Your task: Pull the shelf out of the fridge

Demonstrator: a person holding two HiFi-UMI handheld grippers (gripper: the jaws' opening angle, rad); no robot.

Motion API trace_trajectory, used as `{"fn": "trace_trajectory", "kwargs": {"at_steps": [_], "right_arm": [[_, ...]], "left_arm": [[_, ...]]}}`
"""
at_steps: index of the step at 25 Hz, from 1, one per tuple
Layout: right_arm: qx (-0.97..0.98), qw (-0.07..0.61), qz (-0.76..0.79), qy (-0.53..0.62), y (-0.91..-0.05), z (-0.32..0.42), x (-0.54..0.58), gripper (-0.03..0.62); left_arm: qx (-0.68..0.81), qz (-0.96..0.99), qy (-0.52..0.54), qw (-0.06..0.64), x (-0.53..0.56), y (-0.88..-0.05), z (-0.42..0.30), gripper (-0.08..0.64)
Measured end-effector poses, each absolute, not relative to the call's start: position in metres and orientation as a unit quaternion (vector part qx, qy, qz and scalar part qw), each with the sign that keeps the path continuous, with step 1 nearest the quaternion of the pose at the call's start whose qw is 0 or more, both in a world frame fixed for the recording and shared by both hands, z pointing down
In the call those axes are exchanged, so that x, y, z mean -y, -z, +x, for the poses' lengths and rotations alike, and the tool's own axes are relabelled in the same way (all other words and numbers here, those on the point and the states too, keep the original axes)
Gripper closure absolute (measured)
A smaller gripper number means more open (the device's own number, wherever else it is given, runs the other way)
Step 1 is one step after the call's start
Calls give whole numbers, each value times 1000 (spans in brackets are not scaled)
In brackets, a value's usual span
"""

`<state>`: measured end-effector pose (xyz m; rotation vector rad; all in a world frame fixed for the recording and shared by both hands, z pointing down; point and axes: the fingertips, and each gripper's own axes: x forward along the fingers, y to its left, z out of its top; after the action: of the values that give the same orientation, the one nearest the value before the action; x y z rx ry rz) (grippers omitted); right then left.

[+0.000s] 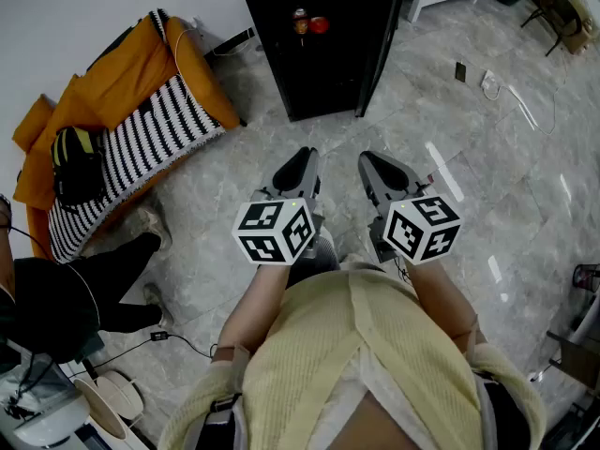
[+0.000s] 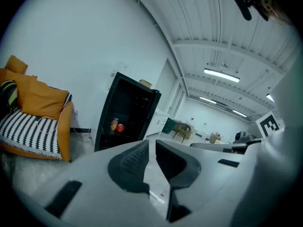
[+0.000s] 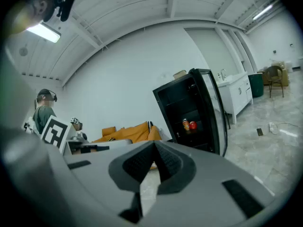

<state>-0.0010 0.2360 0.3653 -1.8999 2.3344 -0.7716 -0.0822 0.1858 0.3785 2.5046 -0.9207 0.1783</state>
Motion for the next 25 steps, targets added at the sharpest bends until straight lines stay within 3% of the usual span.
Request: {"fn": "trace_trajectory", "kwargs": {"at_steps": [11, 25], "right_arm": [[-755, 53, -600, 261, -356, -4, -211, 561], [-744, 46, -599, 295, -381, 6, -145, 561]], "left_arm": [[328, 911, -71, 238, -161, -378, -77, 500], [324, 905, -92, 260, -95, -399, -66, 523]]}}
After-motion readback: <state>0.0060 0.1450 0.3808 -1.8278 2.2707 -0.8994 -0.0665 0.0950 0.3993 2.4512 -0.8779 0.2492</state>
